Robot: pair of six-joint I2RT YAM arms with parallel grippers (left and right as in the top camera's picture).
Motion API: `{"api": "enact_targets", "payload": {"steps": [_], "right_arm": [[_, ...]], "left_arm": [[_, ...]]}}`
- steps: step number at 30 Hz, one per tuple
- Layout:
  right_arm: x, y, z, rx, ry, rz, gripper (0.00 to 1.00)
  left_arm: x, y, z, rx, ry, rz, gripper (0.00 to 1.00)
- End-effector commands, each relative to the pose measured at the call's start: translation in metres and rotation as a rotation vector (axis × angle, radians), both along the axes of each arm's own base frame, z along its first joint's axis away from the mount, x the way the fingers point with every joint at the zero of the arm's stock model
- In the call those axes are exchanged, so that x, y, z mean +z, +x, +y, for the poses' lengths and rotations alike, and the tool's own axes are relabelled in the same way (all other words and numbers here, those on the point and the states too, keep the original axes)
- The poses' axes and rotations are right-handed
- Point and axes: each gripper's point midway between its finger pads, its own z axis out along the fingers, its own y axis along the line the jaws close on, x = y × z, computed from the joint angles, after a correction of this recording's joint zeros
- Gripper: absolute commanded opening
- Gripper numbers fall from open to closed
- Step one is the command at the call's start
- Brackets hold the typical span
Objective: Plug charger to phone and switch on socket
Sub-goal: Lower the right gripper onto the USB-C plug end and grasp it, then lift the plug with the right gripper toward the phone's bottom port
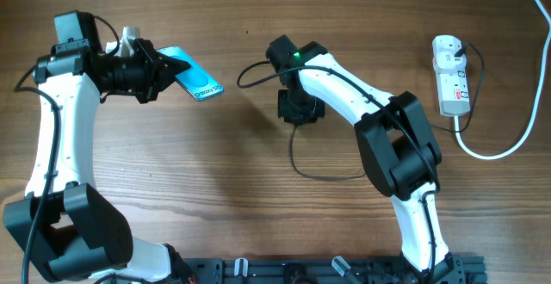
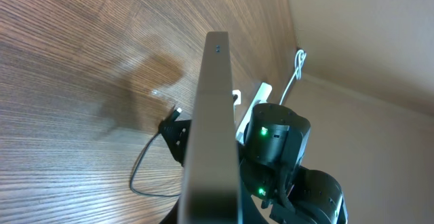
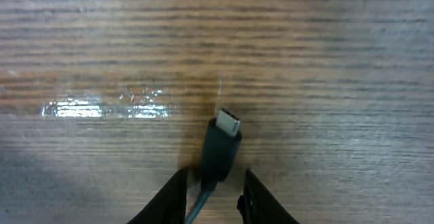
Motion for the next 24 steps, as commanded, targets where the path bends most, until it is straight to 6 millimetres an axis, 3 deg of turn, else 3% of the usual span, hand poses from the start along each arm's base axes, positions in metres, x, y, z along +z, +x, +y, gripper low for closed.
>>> {"api": "enact_targets", "payload": {"steps": [1,9,11,13,17,20,24], "right_arm": [[-0.021,-0.02,0.001,-0.002,0.008,0.091,0.28],[-0.022,-0.005,0.01,-0.002,0.046,0.029,0.26],[-0.022,-0.005,0.01,-0.003,0.046,0.03,0.2],[-0.022,-0.005,0.01,-0.003,0.049,0.03,0.05],[-0.019,-0.001,0.015,0.031,0.075,0.008,0.04],[0.006,0.007,0.03,0.112,0.168,-0.045,0.04],[0.082,0.015,0.069,0.271,0.461,-0.166,0.04]], "left_arm": [[0.011,-0.001,-0.003,-0.023,-0.02,-0.045,0.04],[0.011,-0.001,-0.003,-0.023,-0.02,-0.045,0.04],[0.011,-0.001,-0.003,-0.023,-0.02,-0.045,0.04],[0.011,-0.001,-0.003,-0.023,-0.02,-0.045,0.04],[0.011,-0.001,-0.003,-0.023,-0.02,-0.045,0.04],[0.011,-0.001,-0.003,-0.023,-0.02,-0.045,0.04],[0.011,-0.002,-0.003,-0.023,-0.021,-0.042,0.04]]}}
